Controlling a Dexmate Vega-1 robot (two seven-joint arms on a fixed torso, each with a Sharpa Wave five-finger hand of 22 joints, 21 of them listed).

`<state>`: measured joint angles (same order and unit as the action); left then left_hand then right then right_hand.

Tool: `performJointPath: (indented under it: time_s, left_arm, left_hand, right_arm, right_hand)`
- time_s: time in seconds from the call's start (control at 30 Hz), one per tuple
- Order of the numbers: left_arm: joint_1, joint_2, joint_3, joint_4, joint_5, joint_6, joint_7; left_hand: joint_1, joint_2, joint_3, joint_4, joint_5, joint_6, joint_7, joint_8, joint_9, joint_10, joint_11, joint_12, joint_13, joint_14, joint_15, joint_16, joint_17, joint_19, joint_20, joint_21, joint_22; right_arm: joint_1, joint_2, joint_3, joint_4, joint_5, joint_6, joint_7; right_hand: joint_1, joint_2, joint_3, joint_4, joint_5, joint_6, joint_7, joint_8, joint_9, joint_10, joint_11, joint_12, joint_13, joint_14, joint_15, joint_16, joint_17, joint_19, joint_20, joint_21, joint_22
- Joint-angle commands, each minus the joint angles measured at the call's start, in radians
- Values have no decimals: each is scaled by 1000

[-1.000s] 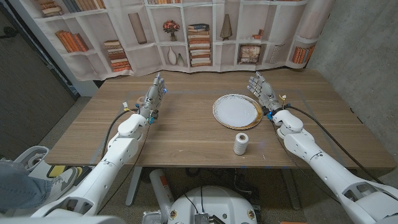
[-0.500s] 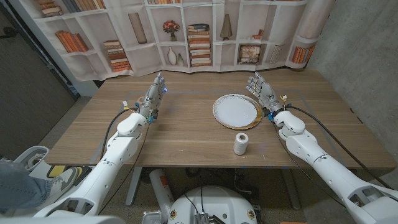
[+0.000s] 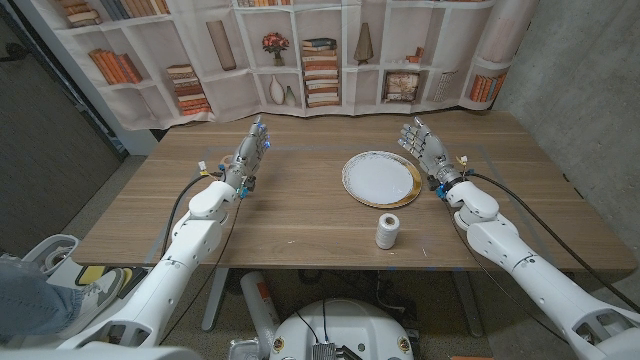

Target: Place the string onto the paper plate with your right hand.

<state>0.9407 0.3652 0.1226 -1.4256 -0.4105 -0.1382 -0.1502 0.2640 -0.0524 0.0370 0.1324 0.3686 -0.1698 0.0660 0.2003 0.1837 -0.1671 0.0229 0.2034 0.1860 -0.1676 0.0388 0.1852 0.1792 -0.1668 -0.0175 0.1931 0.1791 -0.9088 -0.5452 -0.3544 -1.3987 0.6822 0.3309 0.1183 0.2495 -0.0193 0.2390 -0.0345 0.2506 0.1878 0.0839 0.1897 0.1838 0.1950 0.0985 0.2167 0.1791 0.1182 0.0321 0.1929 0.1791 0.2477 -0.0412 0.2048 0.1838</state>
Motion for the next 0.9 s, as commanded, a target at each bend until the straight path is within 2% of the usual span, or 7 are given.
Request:
performJointPath:
  time_s: [0.03, 0.47, 0.7, 0.9]
  left_arm:
    - [4, 1, 8, -26, 16, 10, 10]
    - [-7, 9, 10, -29, 22, 32, 15]
    - [-29, 3, 14, -3, 17, 26, -3]
    - [-45, 0, 19, 10, 16, 31, -16]
  left_hand:
    - [8, 5, -4, -2, 5, -20, 2, 6, 5, -6, 2, 6, 3, -43, 3, 6, 4, -58, 3, 6, 4]
    - [10, 9, -5, -4, 7, -17, 2, 6, 6, -2, 1, 7, 3, -41, 4, 6, 4, -58, 3, 7, 4]
    - [12, 11, -7, -5, 9, -15, 2, 6, 6, -1, 3, 7, 3, -40, 5, 6, 4, -58, 5, 7, 4]
    - [14, 13, -8, -6, 10, -18, 5, 4, 6, -6, 7, 5, 3, -42, 9, 4, 4, -60, -6, 6, 4]
  right_arm:
    - [-41, -30, 13, -43, 6, 25, 20]
    - [-93, -57, 29, -87, 16, 39, 16]
    - [-126, -72, 39, -116, 14, 50, 4]
    - [-136, -74, 39, -122, 15, 57, 8]
  right_hand:
    - [9, 1, 0, -5, -4, 9, -1, 9, 5, 5, -1, 7, 5, 11, 0, 3, 3, 9, -8, 9, 2]
    - [13, 2, 0, -8, -6, 10, -1, 9, 5, 7, -4, 7, 5, 14, 0, 3, 3, 10, -7, 9, 2]
    - [17, 2, 0, -11, -8, 16, -3, 11, 5, 16, -5, 9, 5, 22, -3, 4, 3, 15, -3, 9, 2]
    - [19, 1, 0, -14, -9, 18, -4, 12, 5, 17, -6, 9, 5, 23, -4, 3, 3, 16, -3, 9, 2]
